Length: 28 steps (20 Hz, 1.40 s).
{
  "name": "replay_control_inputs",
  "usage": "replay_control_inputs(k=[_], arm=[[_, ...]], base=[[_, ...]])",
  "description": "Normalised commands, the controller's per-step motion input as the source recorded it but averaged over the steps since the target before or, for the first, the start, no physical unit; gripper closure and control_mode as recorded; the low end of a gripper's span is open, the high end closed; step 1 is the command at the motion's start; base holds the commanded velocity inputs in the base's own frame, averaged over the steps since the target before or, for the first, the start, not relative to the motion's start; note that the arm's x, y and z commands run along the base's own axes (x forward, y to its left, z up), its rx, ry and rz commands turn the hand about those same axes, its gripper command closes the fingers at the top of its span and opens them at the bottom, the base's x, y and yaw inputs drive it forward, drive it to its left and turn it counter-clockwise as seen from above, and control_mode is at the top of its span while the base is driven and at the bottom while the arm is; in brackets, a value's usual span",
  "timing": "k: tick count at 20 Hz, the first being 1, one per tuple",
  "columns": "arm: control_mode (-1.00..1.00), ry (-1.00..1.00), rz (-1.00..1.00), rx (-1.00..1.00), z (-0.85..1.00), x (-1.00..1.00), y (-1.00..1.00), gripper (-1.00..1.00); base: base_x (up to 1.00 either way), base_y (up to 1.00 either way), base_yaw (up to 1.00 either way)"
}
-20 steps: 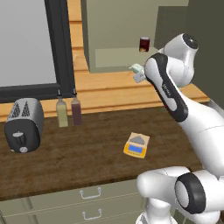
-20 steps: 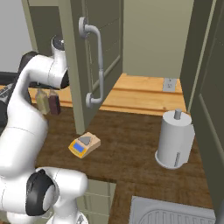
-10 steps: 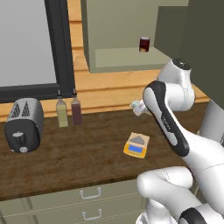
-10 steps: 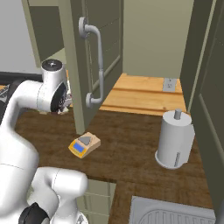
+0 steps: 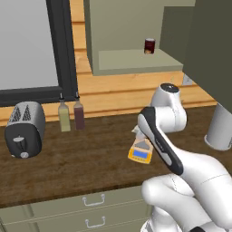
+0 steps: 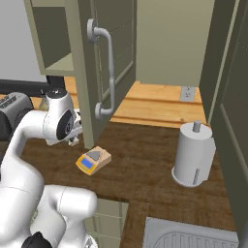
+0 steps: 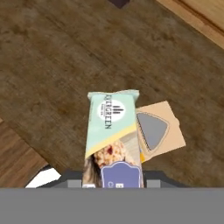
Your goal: Pick the bar and place it on the digital scale for weighing, and close the cabinet.
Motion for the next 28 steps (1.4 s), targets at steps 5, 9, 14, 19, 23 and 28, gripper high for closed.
replay_control_inputs(k=[5,9,14,19,23,28], arm=[[-1.00,0.09,0.11,-0.01,-0.50,0.17,-0.11,1.00],[-1.00,0.15,0.08,0.00,-0.20,0.26,-0.16,1.00],[-1.00,0.11,0.07,0.00,-0.16,0.24,-0.16,1.00],[-1.00,0.04,0.09,0.00,-0.24,0.22,-0.12,1.00],[-1.00,0.00,0.09,0.00,-0.26,0.32,-0.08,1.00],[-1.00,0.00,0.06,0.00,-0.27,0.37,0.00,1.00]], base=[[0.00,0.00,0.00],[0.00,0.00,0.00],[0.00,0.00,0.00],[0.00,0.00,0.00],[0.00,0.00,0.00],[0.00,0.00,0.00]])
